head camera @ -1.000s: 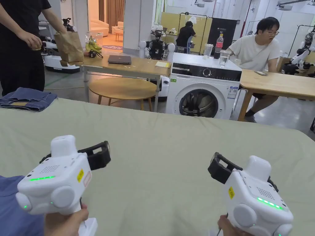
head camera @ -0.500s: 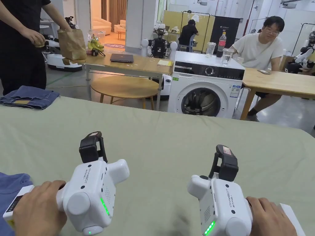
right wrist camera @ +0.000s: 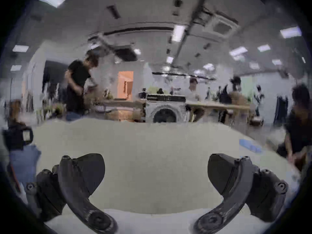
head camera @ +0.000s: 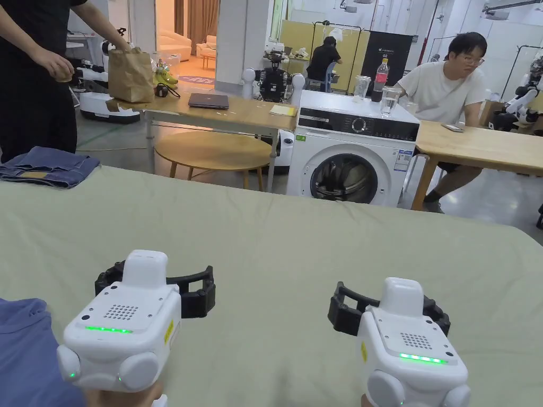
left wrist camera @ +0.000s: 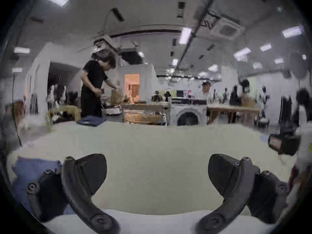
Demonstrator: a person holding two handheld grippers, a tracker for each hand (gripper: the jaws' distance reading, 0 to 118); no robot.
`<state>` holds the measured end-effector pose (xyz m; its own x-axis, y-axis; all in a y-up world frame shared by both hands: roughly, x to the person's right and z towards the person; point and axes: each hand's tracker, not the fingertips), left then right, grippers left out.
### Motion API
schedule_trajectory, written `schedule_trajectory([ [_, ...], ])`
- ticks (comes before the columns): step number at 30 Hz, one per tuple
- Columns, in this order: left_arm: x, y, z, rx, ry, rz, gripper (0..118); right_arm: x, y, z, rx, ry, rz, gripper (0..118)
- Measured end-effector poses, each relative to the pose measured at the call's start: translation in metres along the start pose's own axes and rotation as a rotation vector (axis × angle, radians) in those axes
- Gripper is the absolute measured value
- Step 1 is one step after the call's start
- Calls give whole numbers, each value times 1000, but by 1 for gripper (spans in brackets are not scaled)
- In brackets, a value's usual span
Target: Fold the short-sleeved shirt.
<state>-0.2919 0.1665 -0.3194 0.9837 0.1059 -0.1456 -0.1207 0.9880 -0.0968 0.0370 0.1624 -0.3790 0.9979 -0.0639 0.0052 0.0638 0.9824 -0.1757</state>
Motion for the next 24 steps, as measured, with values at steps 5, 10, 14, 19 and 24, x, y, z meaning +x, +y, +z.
schedule_trajectory([
  [5, -3, 13, 4, 51, 30, 61, 118, -2, -3, 1, -6, -26, -3, 118],
  [10, 2, 17, 4, 44, 41, -16, 118, -6, -3, 0, -10, -27, 55, 118],
  [14, 7, 18, 3, 27, 32, -96, 116, -13, -1, 4, 26, -25, 138, 118],
  [19, 13, 16, 6, 34, 19, -132, 61, -18, 1, 9, 41, -20, 141, 58],
  [24, 13, 17, 6, 24, 16, -131, 2, -13, -2, 3, -9, -15, 93, 0],
])
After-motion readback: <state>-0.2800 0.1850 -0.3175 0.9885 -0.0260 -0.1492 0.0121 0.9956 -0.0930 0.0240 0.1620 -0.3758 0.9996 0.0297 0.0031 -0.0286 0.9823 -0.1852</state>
